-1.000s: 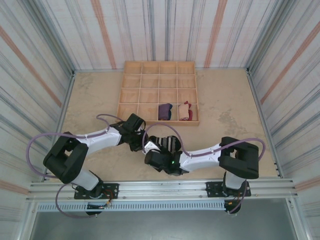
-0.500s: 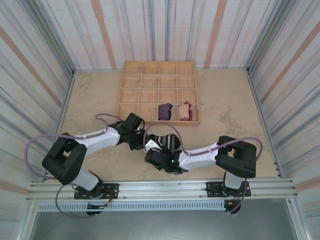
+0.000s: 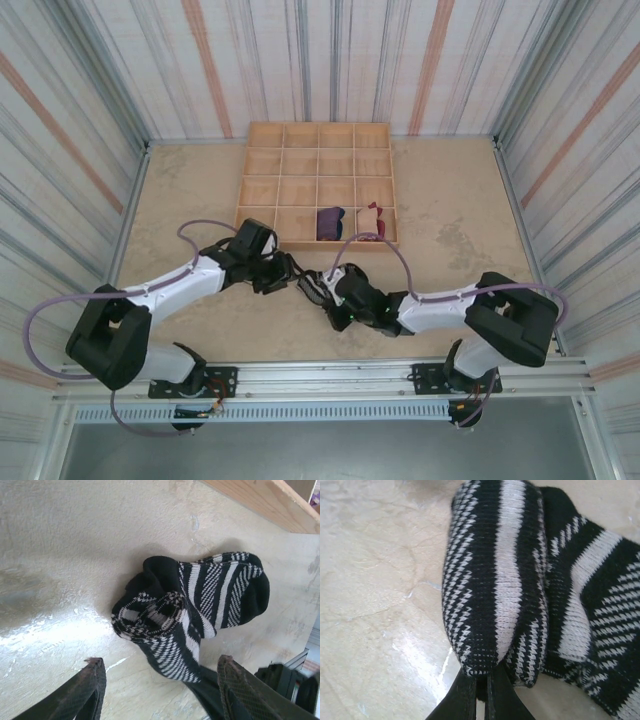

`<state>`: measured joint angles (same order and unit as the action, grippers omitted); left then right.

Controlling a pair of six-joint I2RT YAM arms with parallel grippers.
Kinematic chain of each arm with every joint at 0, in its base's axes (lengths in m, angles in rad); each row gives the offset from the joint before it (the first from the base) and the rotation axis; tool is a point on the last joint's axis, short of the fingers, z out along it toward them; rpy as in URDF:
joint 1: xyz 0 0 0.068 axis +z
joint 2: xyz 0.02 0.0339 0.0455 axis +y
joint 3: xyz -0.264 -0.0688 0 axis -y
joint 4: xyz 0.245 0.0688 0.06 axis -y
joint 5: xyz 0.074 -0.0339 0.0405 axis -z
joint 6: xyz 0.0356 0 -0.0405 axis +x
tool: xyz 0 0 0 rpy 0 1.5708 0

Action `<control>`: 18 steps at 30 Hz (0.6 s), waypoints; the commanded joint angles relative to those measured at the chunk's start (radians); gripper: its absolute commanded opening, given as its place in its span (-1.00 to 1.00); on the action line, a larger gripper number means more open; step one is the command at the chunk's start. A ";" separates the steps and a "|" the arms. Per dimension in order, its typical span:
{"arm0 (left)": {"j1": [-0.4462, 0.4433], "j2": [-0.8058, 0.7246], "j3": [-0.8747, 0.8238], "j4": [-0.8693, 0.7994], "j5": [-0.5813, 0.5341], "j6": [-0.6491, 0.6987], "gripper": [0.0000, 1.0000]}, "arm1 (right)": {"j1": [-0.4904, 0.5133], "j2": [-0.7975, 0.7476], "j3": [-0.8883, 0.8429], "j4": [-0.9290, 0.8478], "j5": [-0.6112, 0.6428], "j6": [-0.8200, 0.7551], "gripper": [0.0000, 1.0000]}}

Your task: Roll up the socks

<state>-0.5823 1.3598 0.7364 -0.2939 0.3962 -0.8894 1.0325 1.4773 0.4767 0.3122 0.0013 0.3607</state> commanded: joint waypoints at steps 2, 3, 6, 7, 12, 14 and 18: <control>-0.002 -0.043 -0.042 0.041 0.015 -0.003 0.20 | -0.140 -0.020 -0.077 0.048 -0.315 0.192 -1.00; -0.005 -0.046 -0.053 0.061 0.013 -0.014 0.20 | -0.170 -0.016 -0.089 0.075 -0.364 0.225 -1.00; -0.016 -0.041 -0.061 0.084 0.009 -0.027 0.19 | -0.227 0.012 -0.095 0.101 -0.443 0.321 -1.00; -0.020 -0.036 -0.057 0.084 0.008 -0.027 0.18 | -0.244 0.028 -0.094 0.107 -0.465 0.348 -1.00; -0.043 -0.023 -0.048 0.096 -0.011 -0.035 0.15 | -0.317 0.090 -0.140 0.226 -0.518 0.552 -1.00; -0.059 -0.023 -0.046 0.113 -0.027 -0.036 0.15 | -0.343 0.108 -0.159 0.266 -0.535 0.627 -1.00; -0.092 0.010 -0.024 0.142 -0.046 -0.011 0.12 | -0.367 0.119 -0.184 0.317 -0.549 0.731 -1.00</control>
<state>-0.6556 1.3434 0.6876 -0.1810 0.3809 -0.9165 0.6827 1.5658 0.3313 0.6575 -0.5385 0.9375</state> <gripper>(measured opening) 0.562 0.054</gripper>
